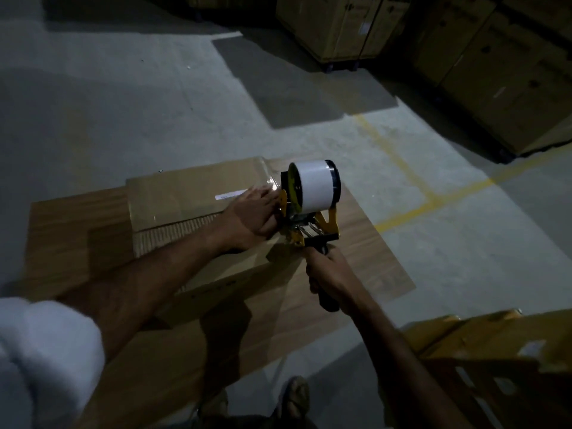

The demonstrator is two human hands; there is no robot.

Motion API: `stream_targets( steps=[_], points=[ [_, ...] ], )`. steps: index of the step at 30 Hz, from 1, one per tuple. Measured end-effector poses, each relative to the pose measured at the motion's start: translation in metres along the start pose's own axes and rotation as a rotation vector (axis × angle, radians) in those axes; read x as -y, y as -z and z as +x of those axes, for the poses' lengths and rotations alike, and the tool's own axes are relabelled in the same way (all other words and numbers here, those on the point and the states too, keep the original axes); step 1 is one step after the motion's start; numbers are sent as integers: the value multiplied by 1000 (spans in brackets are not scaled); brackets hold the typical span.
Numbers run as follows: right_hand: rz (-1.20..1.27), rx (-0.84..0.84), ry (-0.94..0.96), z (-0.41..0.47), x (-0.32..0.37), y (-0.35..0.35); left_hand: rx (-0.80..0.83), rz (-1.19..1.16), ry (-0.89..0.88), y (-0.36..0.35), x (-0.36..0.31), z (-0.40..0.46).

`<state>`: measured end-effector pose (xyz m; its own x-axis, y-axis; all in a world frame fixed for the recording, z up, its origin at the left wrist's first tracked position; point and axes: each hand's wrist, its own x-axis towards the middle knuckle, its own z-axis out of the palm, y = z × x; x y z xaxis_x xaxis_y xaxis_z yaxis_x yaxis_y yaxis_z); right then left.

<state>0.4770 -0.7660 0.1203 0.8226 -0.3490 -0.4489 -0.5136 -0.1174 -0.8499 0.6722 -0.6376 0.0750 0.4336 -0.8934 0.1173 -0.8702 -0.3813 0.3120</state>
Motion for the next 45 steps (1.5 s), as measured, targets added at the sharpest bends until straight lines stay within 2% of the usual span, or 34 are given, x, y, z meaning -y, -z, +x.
stream_targets(
  steps=[7,13,19,29,32,36,45],
  points=[
    [81,36,25,-18,-15,9,-10,8,37,2,-5,0],
    [174,73,-17,-53,-49,21,67,29,120,8,-19,-5],
    [118,87,49,-52,-48,22,73,49,255,3,-32,-2],
    [169,40,-4,-78,-104,22,59,72,326,1,-50,2],
    [109,76,31,-78,-111,28,-18,-69,272,-2,-65,-19],
    [129,81,2,-76,-122,26,44,100,144,-10,-71,-48],
    [212,55,-18,-69,-116,22,29,167,219,-9,-70,-37]
  ],
)
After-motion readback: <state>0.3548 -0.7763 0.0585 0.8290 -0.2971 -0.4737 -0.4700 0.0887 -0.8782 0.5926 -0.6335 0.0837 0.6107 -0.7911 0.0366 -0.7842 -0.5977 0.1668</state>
